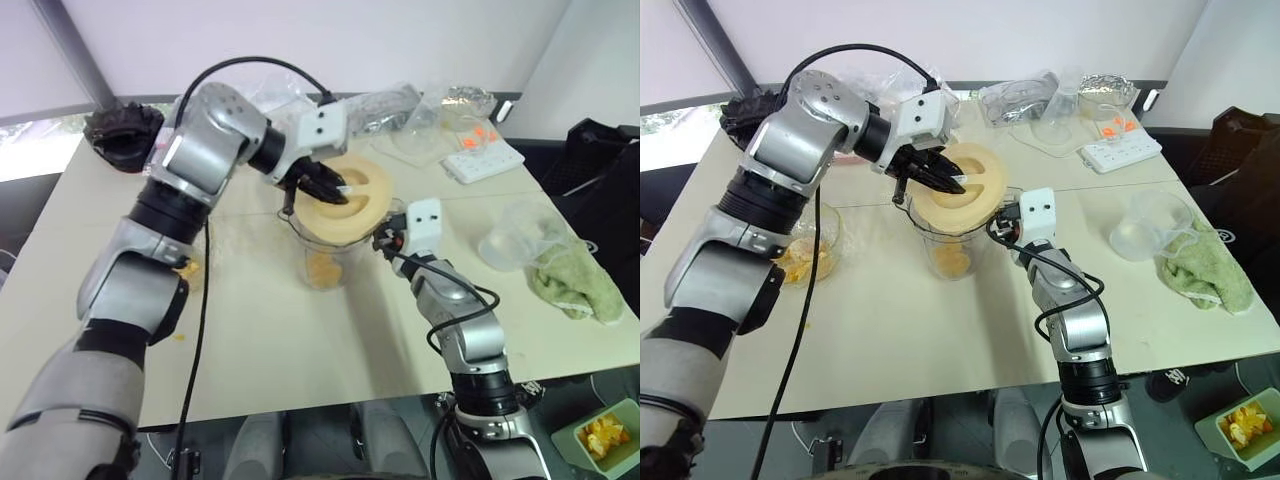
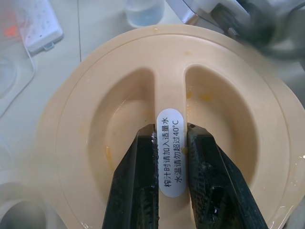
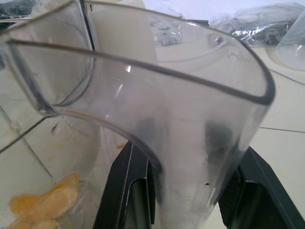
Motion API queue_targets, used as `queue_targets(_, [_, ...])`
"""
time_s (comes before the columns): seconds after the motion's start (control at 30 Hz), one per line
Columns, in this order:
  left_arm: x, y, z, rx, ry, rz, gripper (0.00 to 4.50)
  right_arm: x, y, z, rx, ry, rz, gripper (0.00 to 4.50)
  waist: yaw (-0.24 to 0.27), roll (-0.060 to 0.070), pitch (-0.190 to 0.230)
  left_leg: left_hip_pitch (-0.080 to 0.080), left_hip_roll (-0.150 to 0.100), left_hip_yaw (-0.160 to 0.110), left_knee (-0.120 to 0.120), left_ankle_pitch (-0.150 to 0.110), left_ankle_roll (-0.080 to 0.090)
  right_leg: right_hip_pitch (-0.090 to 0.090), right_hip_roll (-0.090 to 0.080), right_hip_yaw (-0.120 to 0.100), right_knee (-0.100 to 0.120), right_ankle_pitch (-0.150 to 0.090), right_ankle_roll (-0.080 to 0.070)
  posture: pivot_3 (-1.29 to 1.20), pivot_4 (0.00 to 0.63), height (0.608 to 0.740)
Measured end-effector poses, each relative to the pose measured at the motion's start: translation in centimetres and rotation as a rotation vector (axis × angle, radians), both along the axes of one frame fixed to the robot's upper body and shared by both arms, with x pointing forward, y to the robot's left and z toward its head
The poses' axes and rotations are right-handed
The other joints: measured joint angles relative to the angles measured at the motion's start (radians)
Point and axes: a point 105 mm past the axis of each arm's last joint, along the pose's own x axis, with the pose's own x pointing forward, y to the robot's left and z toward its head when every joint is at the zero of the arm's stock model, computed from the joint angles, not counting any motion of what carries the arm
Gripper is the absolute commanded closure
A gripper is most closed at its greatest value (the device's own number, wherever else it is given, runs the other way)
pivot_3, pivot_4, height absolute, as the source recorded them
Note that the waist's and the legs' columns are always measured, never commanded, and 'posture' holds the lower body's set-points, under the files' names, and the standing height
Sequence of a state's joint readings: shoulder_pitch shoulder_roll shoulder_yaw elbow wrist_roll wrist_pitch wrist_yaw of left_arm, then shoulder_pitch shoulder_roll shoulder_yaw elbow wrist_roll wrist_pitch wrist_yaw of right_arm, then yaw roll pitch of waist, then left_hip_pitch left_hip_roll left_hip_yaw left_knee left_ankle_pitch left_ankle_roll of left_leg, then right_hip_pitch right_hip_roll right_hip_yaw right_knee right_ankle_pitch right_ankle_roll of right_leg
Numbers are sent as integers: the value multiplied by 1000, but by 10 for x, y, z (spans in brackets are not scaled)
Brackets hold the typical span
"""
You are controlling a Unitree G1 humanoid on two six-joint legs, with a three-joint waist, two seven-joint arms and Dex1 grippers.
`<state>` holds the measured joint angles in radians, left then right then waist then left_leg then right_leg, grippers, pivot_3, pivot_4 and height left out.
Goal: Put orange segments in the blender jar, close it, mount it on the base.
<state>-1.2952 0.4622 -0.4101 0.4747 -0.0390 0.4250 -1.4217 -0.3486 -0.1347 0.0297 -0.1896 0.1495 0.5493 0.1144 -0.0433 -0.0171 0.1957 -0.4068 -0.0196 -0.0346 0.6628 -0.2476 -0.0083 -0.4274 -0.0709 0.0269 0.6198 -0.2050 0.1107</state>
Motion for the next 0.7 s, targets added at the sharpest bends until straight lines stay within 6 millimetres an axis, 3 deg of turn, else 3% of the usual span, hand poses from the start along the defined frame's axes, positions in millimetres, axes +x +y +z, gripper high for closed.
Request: queue_targets(0.7, [-2, 7, 0, 40, 119, 59, 4251, 0, 0, 0, 10, -12, -14, 3516, -1, 0, 0, -1, 0, -1, 0, 0, 0, 0, 0, 0, 0, 0, 0, 0, 150, 740])
